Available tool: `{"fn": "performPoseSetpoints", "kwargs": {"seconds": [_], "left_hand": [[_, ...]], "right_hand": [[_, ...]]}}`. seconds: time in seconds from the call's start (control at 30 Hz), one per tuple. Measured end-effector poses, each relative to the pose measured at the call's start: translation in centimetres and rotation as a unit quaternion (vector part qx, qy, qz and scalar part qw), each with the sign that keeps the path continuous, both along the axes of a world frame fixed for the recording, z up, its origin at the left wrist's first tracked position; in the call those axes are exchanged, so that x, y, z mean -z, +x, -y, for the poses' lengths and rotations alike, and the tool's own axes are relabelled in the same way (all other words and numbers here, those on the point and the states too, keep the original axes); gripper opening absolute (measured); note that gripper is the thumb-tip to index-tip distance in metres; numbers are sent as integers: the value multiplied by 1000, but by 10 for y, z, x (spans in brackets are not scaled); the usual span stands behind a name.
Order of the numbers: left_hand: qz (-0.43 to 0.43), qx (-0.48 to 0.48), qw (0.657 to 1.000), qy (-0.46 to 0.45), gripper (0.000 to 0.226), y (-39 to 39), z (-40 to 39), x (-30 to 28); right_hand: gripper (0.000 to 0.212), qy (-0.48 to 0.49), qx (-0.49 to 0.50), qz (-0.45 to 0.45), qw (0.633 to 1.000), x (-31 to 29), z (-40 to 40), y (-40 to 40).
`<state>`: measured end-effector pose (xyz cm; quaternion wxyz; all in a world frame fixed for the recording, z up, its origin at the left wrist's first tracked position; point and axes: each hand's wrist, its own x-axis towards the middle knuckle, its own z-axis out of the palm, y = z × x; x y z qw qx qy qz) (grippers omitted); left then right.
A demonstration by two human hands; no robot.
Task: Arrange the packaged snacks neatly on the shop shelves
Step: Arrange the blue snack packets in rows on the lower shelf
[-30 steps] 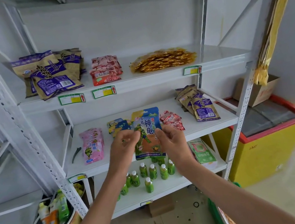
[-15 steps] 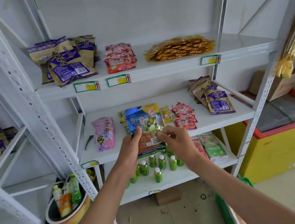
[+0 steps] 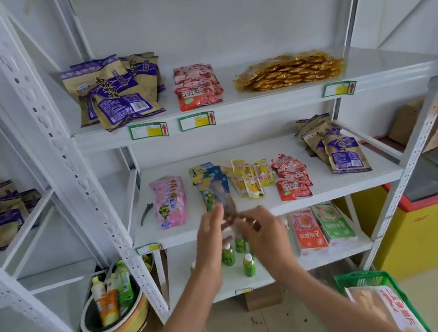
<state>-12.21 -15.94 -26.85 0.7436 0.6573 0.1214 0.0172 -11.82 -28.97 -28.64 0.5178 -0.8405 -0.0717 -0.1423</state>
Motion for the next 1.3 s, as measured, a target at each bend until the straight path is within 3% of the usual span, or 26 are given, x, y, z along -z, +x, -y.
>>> {"fn": "performPoseSetpoints", "kwargs": {"seconds": [0.13, 0.3, 0.43, 0.57, 0.63, 0.73, 0.8, 0.9, 1.1, 1.2, 1.3], "left_hand": [[-8, -12, 999, 41, 25, 18, -6, 31], [-39, 21, 996, 71, 19, 45, -31, 54], [-50, 56, 993, 87, 16, 95, -43, 64], [-50, 30, 992, 113, 12, 153, -49, 86], [-51, 36, 985, 159, 25, 180, -51, 95], [-36, 54, 956, 288, 80, 222, -55, 120], [-23, 49, 915, 401, 94, 243, -57, 140], [7, 38, 872, 488, 105, 262, -55, 167], [37, -4, 828, 559, 97, 267, -55, 197], [61, -14, 805, 590, 79, 266, -59, 200], [93, -20, 798, 596, 65, 266, -57, 212]], "right_hand": [[11, -27, -33, -3, 999, 27, -18, 4], [22, -42, 18, -134, 990, 50, -2, 38], [18, -68, -8, -178, 982, 64, 1, 96], [18, -63, -18, -205, 977, 86, -3, 169], [18, -69, -24, -216, 974, 99, -3, 207], [26, -111, -34, -237, 965, 118, -7, 255], [30, -140, -31, -243, 959, 128, -11, 279], [29, -181, -35, -251, 950, 142, -12, 300], [34, -211, -55, -296, 930, 119, 8, 344], [15, -247, 12, -182, 952, 89, -3, 403], [27, -285, 23, -106, 952, 70, -44, 483]]}}
